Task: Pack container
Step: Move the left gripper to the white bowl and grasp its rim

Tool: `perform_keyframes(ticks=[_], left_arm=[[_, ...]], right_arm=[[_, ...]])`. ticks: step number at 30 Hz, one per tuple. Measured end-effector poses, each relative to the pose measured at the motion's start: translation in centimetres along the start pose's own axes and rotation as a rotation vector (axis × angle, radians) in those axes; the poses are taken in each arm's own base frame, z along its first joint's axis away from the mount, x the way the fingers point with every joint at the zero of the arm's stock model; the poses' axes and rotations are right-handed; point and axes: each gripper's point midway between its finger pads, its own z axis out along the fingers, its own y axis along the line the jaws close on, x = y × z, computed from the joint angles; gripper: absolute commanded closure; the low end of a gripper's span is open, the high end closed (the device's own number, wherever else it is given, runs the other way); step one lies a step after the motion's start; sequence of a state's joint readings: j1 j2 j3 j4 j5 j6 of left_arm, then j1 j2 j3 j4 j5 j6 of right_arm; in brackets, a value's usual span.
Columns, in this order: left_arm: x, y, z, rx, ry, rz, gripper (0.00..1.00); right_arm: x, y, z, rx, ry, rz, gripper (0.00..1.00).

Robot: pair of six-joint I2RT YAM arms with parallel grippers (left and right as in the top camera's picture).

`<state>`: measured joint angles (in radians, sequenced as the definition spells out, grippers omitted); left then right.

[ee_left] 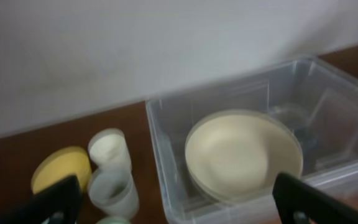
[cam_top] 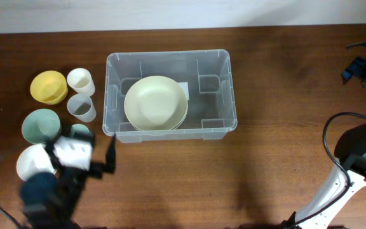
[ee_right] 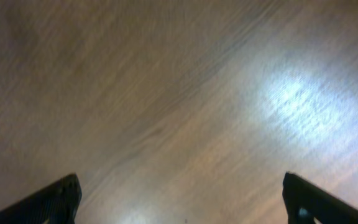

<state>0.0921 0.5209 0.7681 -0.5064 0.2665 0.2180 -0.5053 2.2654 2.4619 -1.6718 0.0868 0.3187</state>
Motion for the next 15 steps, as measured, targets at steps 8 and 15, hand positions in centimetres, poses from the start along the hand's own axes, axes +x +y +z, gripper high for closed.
perform_keyframes(ticks=[8, 15], left_arm=[[-1.8, 1.2, 3.3, 0.076, 0.301, -0.117, 0.00], [1.8, 2.9, 6.1, 0.017, 0.489, -0.157, 0.00]], right_arm=[[0.0, 0.0, 0.0, 0.000, 0.000, -0.001, 0.01], [0.0, 0.0, 0.0, 0.000, 0.000, -0.001, 0.01]])
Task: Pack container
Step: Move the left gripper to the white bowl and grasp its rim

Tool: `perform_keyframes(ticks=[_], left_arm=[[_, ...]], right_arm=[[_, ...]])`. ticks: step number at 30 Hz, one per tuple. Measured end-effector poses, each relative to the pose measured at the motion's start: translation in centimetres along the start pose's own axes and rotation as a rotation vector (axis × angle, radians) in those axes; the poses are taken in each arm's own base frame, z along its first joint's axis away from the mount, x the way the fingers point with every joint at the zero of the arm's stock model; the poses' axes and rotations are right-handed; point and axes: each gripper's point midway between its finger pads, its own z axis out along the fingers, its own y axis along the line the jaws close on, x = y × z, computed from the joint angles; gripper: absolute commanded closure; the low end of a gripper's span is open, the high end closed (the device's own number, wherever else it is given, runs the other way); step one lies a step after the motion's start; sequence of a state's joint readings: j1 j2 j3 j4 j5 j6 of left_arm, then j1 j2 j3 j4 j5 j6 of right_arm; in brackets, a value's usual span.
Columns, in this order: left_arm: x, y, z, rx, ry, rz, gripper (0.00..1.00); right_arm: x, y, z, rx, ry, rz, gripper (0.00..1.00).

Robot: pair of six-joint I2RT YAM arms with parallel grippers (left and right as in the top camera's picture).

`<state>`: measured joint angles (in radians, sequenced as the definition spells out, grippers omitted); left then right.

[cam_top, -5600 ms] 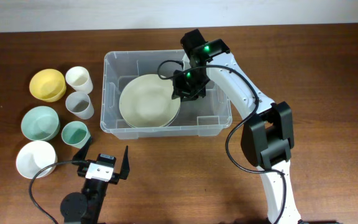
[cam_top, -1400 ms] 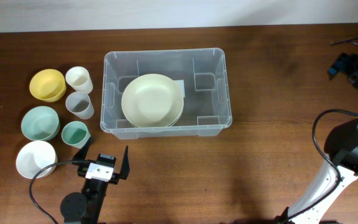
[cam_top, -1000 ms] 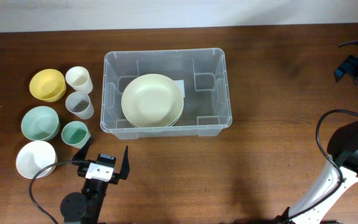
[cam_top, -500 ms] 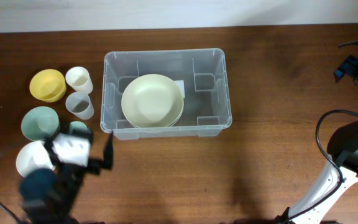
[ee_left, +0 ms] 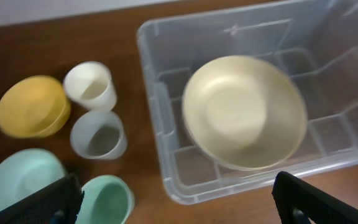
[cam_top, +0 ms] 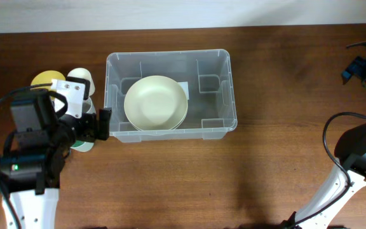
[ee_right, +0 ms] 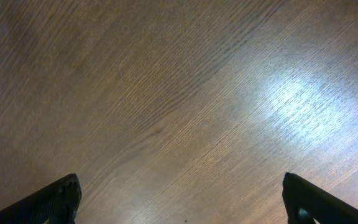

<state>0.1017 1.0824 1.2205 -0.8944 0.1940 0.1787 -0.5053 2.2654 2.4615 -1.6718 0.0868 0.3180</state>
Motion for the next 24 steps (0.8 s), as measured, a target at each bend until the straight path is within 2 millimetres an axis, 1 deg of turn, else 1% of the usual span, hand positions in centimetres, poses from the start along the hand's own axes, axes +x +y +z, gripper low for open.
perform_keyframes(ticks=[2, 4, 6, 8, 10, 11, 14, 16, 18, 19, 21, 23, 24], left_arm=[[0.8, 2.2, 0.1, -0.107, 0.037, -0.089, 0.00], [2.6, 5.1, -0.6, -0.239, 0.088, -0.235, 0.00], [4.6, 8.8, -2.0, -0.385, 0.117, -0.410, 0.00], [6.9, 12.4, -3.8, -0.522, 0.132, -0.591, 0.00], [8.7, 14.5, -5.2, -0.596, 0.131, -0.734, 0.00], [9.4, 15.1, -5.7, -0.618, 0.134, -0.787, 0.01], [11.4, 15.9, -6.5, -0.646, 0.165, -0.903, 0.00], [12.3, 16.5, -6.6, -0.664, 0.167, -0.998, 0.00], [13.7, 17.7, -6.7, -0.699, 0.177, -1.126, 0.00], [15.4, 18.6, -6.3, -0.728, 0.219, -1.231, 0.00], [16.2, 18.8, -5.3, -0.710, 0.262, -1.288, 0.00], [17.4, 18.7, -3.6, -0.672, 0.340, -1.344, 0.00], [17.7, 18.6, -3.2, -0.661, 0.360, -1.355, 0.01]], right_arm=[[0.0, 0.0, 0.0, 0.000, 0.000, 0.000, 0.01], [0.0, 0.0, 0.0, 0.000, 0.000, 0.000, 0.01], [0.0, 0.0, 0.0, 0.000, 0.000, 0.000, 0.01], [0.0, 0.0, 0.0, 0.000, 0.000, 0.000, 0.01], [0.0, 0.0, 0.0, 0.000, 0.000, 0.000, 0.01], [0.0, 0.0, 0.0, 0.000, 0.000, 0.000, 0.01], [0.0, 0.0, 0.0, 0.000, 0.000, 0.000, 0.01], [0.0, 0.0, 0.0, 0.000, 0.000, 0.000, 0.01], [0.0, 0.0, 0.0, 0.000, 0.000, 0.000, 0.01], [0.0, 0.0, 0.0, 0.000, 0.000, 0.000, 0.01], [0.0, 0.0, 0.0, 0.000, 0.000, 0.000, 0.01], [0.0, 0.0, 0.0, 0.000, 0.000, 0.000, 0.01], [0.0, 0.0, 0.0, 0.000, 0.000, 0.000, 0.01]])
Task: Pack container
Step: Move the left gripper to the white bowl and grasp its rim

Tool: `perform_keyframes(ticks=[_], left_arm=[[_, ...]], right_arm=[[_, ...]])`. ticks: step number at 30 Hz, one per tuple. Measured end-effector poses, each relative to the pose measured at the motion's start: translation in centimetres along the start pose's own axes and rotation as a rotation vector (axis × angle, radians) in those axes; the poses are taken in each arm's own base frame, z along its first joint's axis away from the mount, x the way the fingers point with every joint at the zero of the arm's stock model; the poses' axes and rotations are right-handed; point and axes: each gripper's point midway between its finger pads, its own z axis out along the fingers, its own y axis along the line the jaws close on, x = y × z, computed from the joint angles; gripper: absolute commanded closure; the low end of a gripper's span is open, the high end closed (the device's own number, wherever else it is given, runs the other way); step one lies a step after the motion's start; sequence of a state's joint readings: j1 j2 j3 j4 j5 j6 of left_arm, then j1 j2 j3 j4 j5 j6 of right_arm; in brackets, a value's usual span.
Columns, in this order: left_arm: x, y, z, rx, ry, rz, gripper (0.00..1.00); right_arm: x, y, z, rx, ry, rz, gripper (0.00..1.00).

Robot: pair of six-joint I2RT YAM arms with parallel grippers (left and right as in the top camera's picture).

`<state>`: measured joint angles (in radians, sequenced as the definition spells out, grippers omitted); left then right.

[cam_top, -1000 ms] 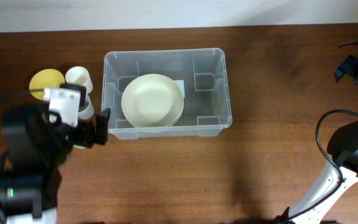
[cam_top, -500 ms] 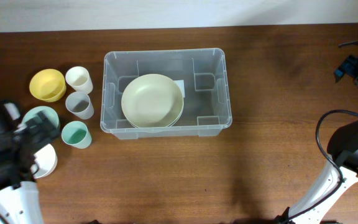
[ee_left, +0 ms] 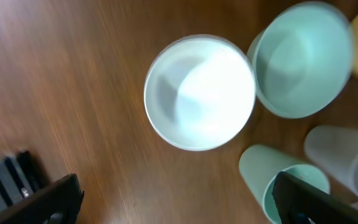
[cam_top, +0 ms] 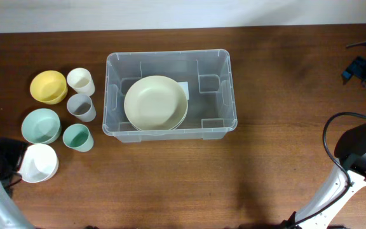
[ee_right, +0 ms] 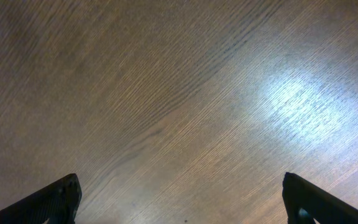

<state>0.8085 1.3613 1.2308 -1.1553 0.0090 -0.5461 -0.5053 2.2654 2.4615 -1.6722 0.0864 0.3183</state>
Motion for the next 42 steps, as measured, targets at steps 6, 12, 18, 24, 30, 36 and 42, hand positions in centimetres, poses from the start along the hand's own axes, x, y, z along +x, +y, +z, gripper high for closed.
perform_keyframes(ticks=[6, 12, 18, 24, 30, 36, 42], left_arm=[[1.4, 0.0, 5.0, -0.069, 0.191, -0.048, 0.10], [2.0, 0.9, 9.1, -0.162, 0.290, -0.063, 0.11], [1.4, 1.4, 10.7, -0.207, 0.277, -0.070, 0.16], [0.5, 1.8, 11.5, -0.229, 0.214, -0.092, 0.18], [1.2, 2.7, 14.0, -0.231, 0.180, -0.095, 0.18], [1.6, 3.5, 14.5, -0.258, 0.171, -0.091, 0.27], [1.2, 3.4, 14.6, -0.256, 0.152, -0.092, 0.68]], right_arm=[[0.0, 0.0, 0.0, 0.001, -0.001, 0.000, 0.01], [0.0, 0.0, 0.0, 0.000, 0.000, 0.000, 0.01], [0.0, 0.0, 0.0, 0.000, 0.000, 0.000, 0.01], [0.0, 0.0, 0.0, 0.000, 0.000, 0.000, 0.01], [0.0, 0.0, 0.0, 0.000, 0.000, 0.000, 0.01], [0.0, 0.0, 0.0, 0.000, 0.000, 0.000, 0.01], [0.0, 0.0, 0.0, 0.000, 0.000, 0.000, 0.01]])
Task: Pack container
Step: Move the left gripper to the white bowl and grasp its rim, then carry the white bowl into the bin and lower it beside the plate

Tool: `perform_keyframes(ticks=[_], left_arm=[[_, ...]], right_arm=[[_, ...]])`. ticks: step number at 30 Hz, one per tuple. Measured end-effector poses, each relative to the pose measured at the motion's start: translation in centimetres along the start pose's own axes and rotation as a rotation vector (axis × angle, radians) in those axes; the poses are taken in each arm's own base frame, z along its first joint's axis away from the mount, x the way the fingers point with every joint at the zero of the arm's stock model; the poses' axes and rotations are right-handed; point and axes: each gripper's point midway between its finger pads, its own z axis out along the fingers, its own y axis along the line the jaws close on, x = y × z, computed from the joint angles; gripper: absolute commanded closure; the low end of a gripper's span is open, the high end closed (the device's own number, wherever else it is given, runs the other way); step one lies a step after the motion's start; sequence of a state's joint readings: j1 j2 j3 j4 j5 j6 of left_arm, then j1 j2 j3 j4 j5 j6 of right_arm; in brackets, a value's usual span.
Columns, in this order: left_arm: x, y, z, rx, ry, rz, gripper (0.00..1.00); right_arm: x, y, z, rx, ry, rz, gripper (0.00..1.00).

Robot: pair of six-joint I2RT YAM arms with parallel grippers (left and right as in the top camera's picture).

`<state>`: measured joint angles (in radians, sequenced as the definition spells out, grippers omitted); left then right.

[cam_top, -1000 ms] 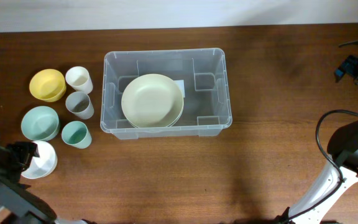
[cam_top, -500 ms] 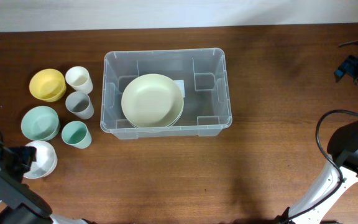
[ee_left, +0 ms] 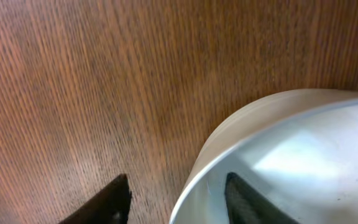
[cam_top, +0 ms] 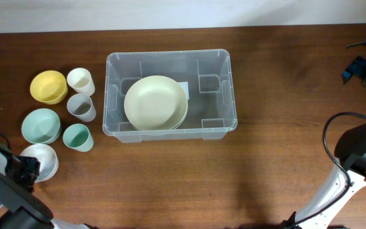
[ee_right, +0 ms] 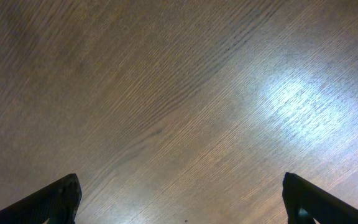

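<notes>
A clear plastic container (cam_top: 232,95) stands at the table's middle with cream plates (cam_top: 155,103) stacked inside. To its left are a yellow bowl (cam_top: 48,86), a white cup (cam_top: 80,81), a grey cup (cam_top: 81,107), a teal bowl (cam_top: 41,125), a teal cup (cam_top: 77,137) and a white bowl (cam_top: 44,160). My left gripper (ee_left: 178,202) is low at the white bowl (ee_left: 291,155), open, one finger inside its rim and one outside on the wood. My right gripper (ee_right: 179,199) is open over bare wood.
The right arm (cam_top: 361,159) stands at the table's right edge, with black cables (cam_top: 361,63) at the far right. The left arm's body (cam_top: 5,191) fills the front left corner beside the white bowl.
My left gripper has come down from above the white bowl to its left rim, and its fingers now stand closer together, astride the rim. The right arm has not moved.
My left gripper first looked toward the container and cups from the front left. It then hung over the cups beside the container. Then it was high above the white bowl, wide open. Now it straddles that bowl's rim. Nothing on the table has shifted.
</notes>
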<state>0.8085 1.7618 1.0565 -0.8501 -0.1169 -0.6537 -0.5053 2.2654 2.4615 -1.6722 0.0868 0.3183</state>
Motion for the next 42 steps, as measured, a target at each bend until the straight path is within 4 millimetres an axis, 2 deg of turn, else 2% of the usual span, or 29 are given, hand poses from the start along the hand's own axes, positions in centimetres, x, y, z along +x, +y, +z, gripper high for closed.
perform_keyframes(ticks=[1, 2, 4, 13, 17, 19, 22, 26, 29, 31, 32, 34, 36, 37, 39, 41, 42], left_arm=[[0.0, 0.0, 0.0, 0.001, -0.002, -0.002, 0.79], [0.0, 0.0, 0.0, 0.000, -0.003, -0.003, 0.83], [0.1, 0.1, 0.2, -0.001, -0.001, -0.002, 0.99], [0.2, -0.2, -0.6, 0.031, 0.014, -0.009, 0.99], [-0.1, 1.8, -2.3, -0.015, 0.077, -0.059, 0.99], [-0.9, 2.7, -3.9, -0.018, 0.104, -0.095, 0.99], [-2.2, 2.2, -6.6, 0.045, 0.101, -0.128, 0.99], [-2.6, -0.3, -11.5, 0.228, 0.058, -0.088, 0.99], [-1.5, -3.2, -16.4, 0.413, 0.002, 0.010, 0.99], [1.9, -8.0, -22.8, 0.649, -0.092, 0.204, 0.99], [3.1, -9.3, -24.4, 0.703, -0.118, 0.262, 0.99], [8.4, -13.4, -29.5, 0.879, -0.170, 0.477, 0.99], [13.1, -15.9, -32.7, 0.999, -0.194, 0.632, 0.99], [17.1, -17.8, -34.8, 1.079, -0.213, 0.749, 0.99], [23.0, -19.5, -36.4, 1.150, -0.210, 0.897, 0.99], [30.5, -20.7, -36.5, 1.181, -0.186, 1.057, 0.99], [33.4, -21.3, -36.0, 1.179, -0.183, 1.113, 0.99]], right_arm=[[0.0, 0.0, 0.0, 0.000, 0.000, -0.001, 0.01], [0.0, 0.0, 0.0, 0.000, 0.000, -0.001, 0.01], [0.0, 0.0, 0.0, 0.000, 0.000, 0.000, 0.01], [0.0, 0.0, 0.0, 0.000, 0.000, 0.000, 0.01], [0.0, 0.0, 0.0, 0.000, 0.000, 0.000, 0.01], [0.0, 0.0, 0.0, 0.000, 0.000, 0.000, 0.01], [0.0, 0.0, 0.0, 0.000, 0.000, 0.000, 0.01], [0.0, 0.0, 0.0, 0.000, 0.000, 0.000, 0.01], [0.0, 0.0, 0.0, 0.000, 0.000, 0.000, 0.01], [0.0, 0.0, 0.0, 0.000, 0.000, 0.000, 0.01], [0.0, 0.0, 0.0, 0.000, 0.000, 0.000, 0.01], [0.0, 0.0, 0.0, 0.000, 0.000, 0.000, 0.01], [0.0, 0.0, 0.0, 0.000, 0.000, 0.000, 0.01], [0.0, 0.0, 0.0, 0.000, 0.000, 0.000, 0.01], [0.0, 0.0, 0.0, 0.000, 0.000, 0.000, 0.01], [0.0, 0.0, 0.0, 0.000, 0.000, 0.000, 0.01], [0.0, 0.0, 0.0, 0.000, 0.000, 0.000, 0.01]])
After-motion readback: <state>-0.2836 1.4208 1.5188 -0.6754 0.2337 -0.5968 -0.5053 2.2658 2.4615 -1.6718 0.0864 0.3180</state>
